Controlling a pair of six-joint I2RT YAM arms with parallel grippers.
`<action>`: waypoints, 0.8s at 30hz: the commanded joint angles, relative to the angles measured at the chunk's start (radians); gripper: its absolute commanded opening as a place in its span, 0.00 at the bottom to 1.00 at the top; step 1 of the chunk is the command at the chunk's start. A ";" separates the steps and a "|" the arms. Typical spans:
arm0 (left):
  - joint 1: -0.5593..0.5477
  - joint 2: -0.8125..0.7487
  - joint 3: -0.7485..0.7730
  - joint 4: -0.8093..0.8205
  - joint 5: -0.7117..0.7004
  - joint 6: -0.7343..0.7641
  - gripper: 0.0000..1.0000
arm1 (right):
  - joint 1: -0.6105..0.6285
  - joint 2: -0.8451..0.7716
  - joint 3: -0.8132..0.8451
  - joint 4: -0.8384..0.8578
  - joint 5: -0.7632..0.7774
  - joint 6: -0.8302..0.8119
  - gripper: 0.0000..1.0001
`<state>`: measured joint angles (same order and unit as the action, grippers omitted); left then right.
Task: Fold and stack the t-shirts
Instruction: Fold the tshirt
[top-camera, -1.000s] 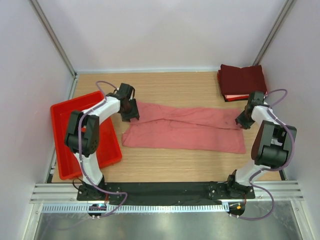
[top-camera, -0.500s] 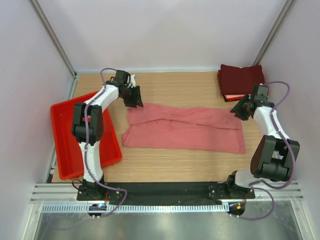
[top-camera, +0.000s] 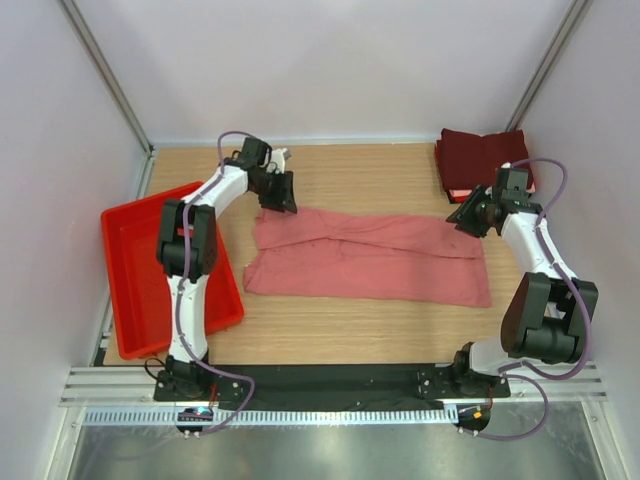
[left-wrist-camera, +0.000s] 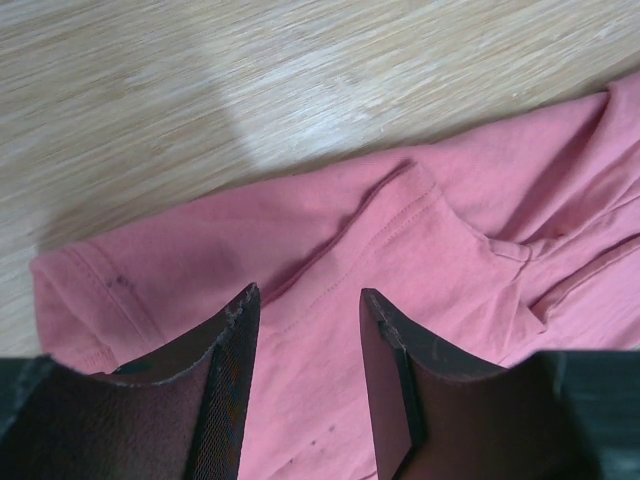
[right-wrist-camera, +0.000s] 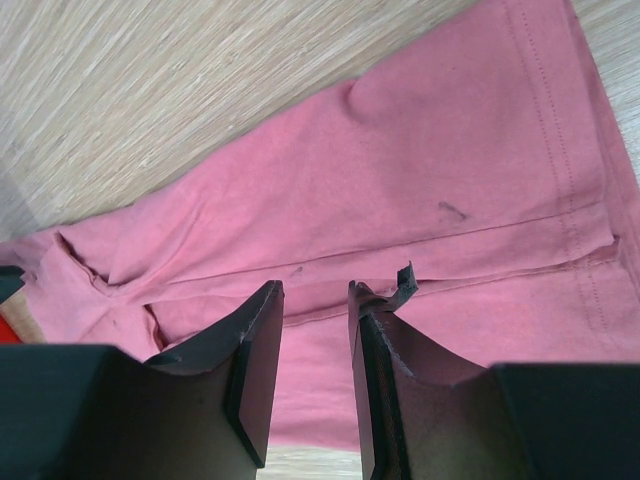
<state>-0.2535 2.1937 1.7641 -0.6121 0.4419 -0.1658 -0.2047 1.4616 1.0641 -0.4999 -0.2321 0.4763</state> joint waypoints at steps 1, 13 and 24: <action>-0.015 0.044 0.050 -0.043 0.020 0.046 0.46 | 0.002 -0.004 0.031 0.031 -0.033 -0.011 0.40; -0.036 0.040 0.044 -0.081 0.011 0.078 0.38 | 0.002 -0.007 0.037 0.027 -0.024 -0.022 0.39; -0.089 -0.046 -0.009 -0.081 -0.052 0.061 0.37 | 0.002 -0.006 0.031 0.024 -0.033 -0.025 0.40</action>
<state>-0.3328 2.2238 1.7706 -0.6735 0.4011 -0.1005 -0.2047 1.4654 1.0641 -0.4934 -0.2474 0.4686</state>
